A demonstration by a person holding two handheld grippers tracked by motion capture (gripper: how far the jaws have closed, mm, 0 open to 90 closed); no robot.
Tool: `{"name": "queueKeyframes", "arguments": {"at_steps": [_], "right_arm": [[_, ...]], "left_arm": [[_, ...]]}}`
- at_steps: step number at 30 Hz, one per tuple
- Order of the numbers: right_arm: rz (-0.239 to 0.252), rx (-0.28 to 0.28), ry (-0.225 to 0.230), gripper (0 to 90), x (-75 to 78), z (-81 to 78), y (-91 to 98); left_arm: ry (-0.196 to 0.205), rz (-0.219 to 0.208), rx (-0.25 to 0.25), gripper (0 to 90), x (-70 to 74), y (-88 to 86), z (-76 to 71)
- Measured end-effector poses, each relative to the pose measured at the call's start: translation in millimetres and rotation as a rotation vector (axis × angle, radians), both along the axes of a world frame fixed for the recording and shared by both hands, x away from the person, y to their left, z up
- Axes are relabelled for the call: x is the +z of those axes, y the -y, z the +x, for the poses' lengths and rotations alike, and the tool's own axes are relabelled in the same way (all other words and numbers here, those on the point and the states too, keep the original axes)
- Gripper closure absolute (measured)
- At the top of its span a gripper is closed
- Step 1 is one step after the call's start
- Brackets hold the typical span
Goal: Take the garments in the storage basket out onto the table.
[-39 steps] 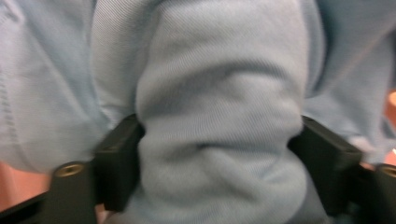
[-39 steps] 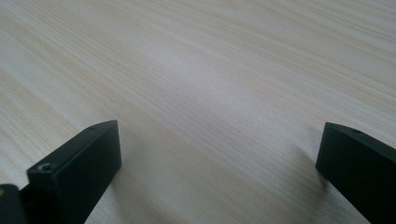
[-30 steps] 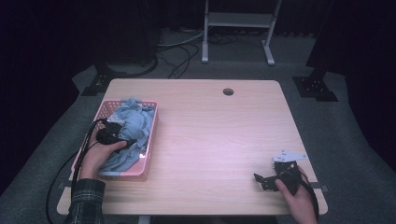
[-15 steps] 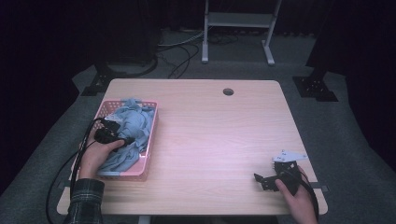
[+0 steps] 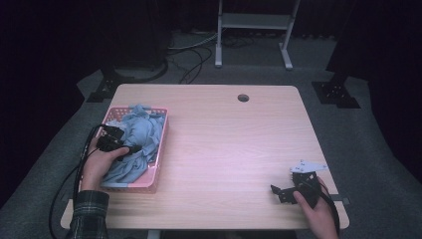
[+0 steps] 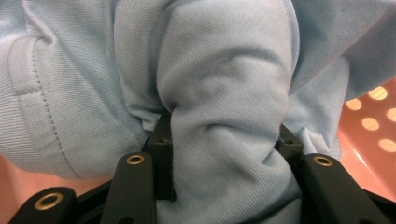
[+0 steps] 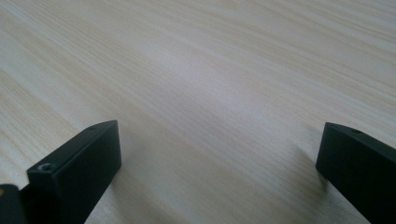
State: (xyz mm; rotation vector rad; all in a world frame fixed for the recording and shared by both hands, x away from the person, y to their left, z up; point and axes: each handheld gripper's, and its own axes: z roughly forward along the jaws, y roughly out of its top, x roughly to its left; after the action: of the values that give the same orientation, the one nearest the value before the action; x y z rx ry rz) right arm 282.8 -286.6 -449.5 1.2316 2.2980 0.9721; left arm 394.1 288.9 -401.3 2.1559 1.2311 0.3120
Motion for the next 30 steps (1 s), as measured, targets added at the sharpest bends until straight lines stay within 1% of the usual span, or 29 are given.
{"name": "queueKeyframes", "arguments": {"at_steps": [2,6,12,18,21,23,25,30], "right_arm": [[0.0,0.0,0.0,0.0,0.0,0.0,0.0],[0.0,0.0,0.0,0.0,0.0,0.0,0.0],[0.0,0.0,0.0,0.0,0.0,0.0,0.0],[0.0,0.0,0.0,0.0,0.0,0.0,0.0],[0.0,0.0,0.0,0.0,0.0,0.0,0.0],[0.0,0.0,0.0,0.0,0.0,0.0,0.0],[0.0,0.0,0.0,0.0,0.0,0.0,0.0],[0.0,0.0,0.0,0.0,0.0,0.0,0.0]], "left_arm": [[-0.001,0.003,0.0,55.1,2.6,-0.3,-0.1],[0.001,-0.015,0.007,55.3,9.7,-1.1,-1.7],[0.001,-0.024,0.017,55.3,16.1,-2.7,-4.0],[0.022,-0.054,0.02,55.3,25.0,-4.7,-7.7],[0.034,-0.06,0.019,55.3,29.8,-4.8,-9.6],[0.037,-0.075,0.018,55.4,32.0,-5.4,-10.6],[0.041,-0.071,0.017,55.4,34.3,-5.8,-11.1],[0.053,-0.083,0.01,55.4,42.8,-5.8,-13.0]]}}
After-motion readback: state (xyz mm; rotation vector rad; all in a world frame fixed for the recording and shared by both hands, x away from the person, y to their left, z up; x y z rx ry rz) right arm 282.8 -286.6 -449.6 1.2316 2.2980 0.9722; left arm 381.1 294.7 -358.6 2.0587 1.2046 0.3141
